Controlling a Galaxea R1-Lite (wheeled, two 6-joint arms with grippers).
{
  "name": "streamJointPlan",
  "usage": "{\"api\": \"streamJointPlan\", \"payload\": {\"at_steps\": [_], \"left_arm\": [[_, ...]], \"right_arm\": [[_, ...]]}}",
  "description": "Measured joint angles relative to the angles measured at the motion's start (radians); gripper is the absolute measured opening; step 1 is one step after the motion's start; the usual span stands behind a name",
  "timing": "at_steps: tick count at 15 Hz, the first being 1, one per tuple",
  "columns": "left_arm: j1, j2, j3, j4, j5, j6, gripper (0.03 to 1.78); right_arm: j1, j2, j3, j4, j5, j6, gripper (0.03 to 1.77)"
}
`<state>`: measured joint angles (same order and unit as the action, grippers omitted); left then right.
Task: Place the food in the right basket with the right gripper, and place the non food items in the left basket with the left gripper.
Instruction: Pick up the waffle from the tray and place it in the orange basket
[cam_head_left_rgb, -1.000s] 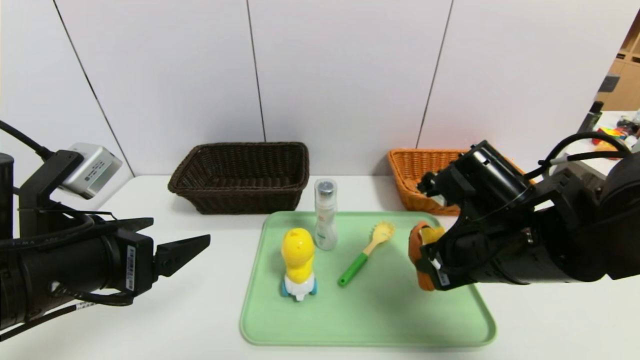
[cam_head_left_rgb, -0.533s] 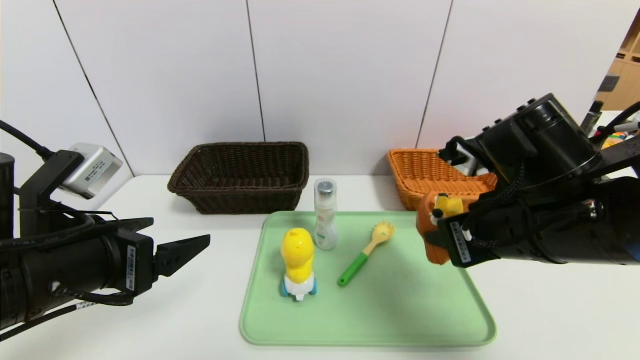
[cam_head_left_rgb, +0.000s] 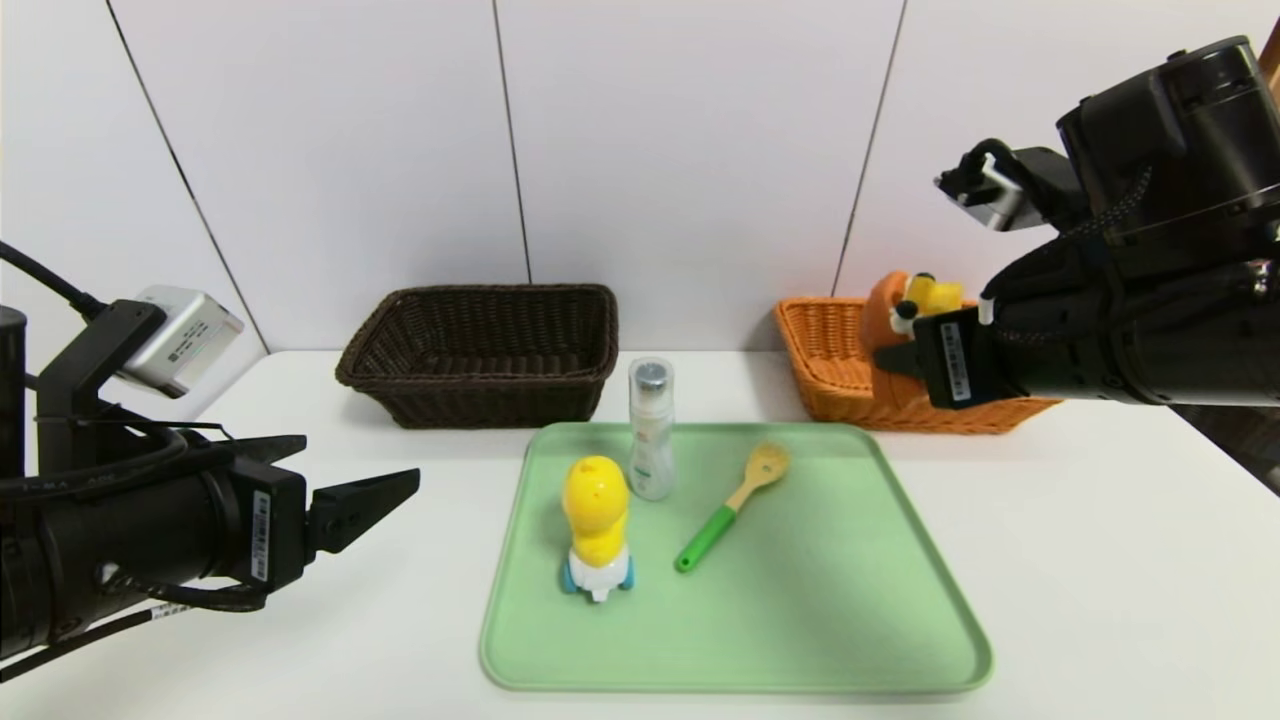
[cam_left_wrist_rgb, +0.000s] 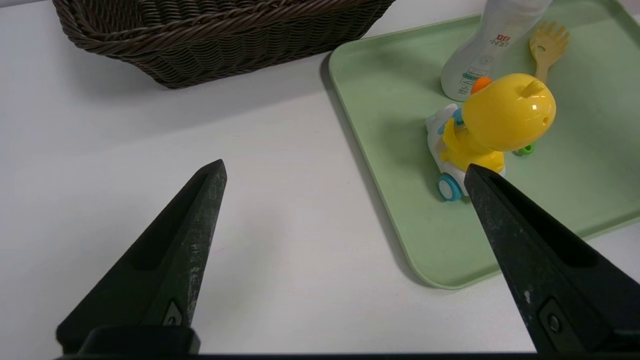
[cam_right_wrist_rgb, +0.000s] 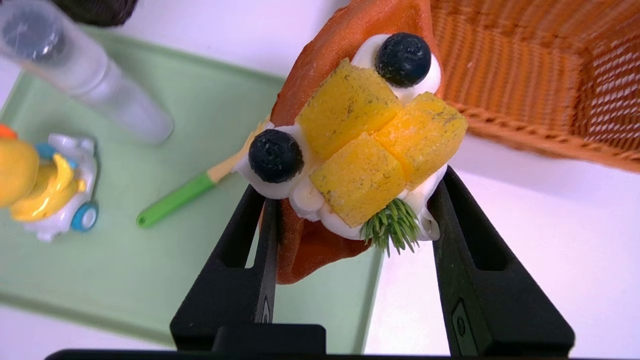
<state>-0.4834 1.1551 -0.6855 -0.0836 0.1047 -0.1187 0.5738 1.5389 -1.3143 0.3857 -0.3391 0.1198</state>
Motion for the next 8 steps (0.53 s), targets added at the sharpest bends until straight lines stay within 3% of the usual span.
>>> {"api": "streamJointPlan", "payload": {"at_steps": [8], "left_arm": [[0.001, -0.004, 0.006, 0.000, 0.002, -0.001, 1.69]], "right_arm": [[-0.180, 0.086, -0.016, -0.191, 0.053, -0.111, 0.87]]}}
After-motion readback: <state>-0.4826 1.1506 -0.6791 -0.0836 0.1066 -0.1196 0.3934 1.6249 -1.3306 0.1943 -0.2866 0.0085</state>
